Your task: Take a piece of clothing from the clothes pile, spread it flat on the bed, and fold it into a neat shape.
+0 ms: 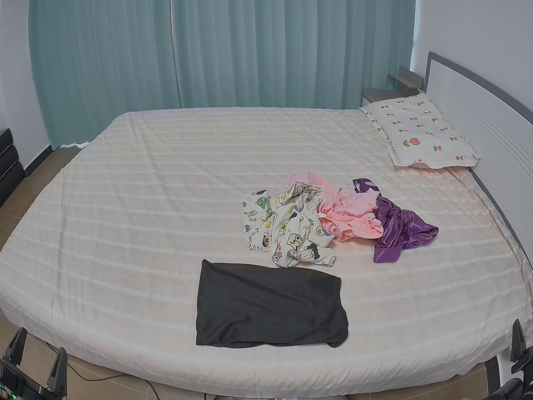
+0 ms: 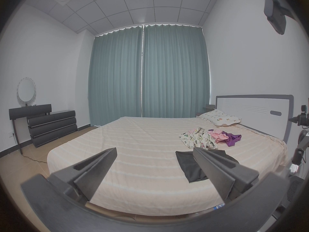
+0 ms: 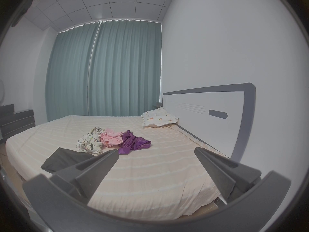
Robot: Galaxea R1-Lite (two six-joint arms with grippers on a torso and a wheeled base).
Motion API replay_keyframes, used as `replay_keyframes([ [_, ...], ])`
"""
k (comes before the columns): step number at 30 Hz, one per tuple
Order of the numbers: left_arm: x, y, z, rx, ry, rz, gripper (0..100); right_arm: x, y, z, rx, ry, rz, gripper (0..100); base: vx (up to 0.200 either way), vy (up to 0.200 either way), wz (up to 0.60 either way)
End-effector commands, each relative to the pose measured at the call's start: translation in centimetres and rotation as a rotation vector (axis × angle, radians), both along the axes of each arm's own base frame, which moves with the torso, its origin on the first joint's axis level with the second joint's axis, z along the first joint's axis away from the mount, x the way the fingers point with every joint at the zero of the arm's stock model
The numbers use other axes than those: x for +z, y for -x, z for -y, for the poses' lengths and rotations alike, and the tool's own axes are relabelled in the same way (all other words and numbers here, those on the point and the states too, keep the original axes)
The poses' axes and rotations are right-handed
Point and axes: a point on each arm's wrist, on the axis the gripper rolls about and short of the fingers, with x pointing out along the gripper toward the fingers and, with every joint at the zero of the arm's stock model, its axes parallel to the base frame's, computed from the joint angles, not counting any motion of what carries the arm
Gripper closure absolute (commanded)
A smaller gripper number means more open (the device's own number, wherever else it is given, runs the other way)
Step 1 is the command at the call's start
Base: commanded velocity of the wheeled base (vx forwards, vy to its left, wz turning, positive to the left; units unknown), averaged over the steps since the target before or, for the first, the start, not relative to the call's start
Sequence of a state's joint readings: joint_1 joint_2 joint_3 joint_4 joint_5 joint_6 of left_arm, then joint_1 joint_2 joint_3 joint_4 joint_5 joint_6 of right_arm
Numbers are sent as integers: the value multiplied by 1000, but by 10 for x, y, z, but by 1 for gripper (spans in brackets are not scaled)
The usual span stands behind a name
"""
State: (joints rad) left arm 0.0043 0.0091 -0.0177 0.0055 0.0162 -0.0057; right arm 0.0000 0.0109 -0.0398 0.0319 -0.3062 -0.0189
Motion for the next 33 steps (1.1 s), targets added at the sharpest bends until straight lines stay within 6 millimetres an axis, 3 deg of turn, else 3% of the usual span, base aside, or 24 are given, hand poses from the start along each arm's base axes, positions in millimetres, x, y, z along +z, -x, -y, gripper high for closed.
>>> replay_keyframes([
  [1, -5, -2, 0, 1, 0, -21, 0, -1, 1, 0, -1, -2, 10, 0, 0, 0, 0],
  [14, -5, -2, 0, 7, 19, -21, 0, 0, 0, 0, 2, 17, 11, 0, 0, 0, 0],
  [33, -5, -2, 0, 7, 16, -19, 0, -8, -3, -6, 271, -21, -4, 0, 0, 0, 0],
])
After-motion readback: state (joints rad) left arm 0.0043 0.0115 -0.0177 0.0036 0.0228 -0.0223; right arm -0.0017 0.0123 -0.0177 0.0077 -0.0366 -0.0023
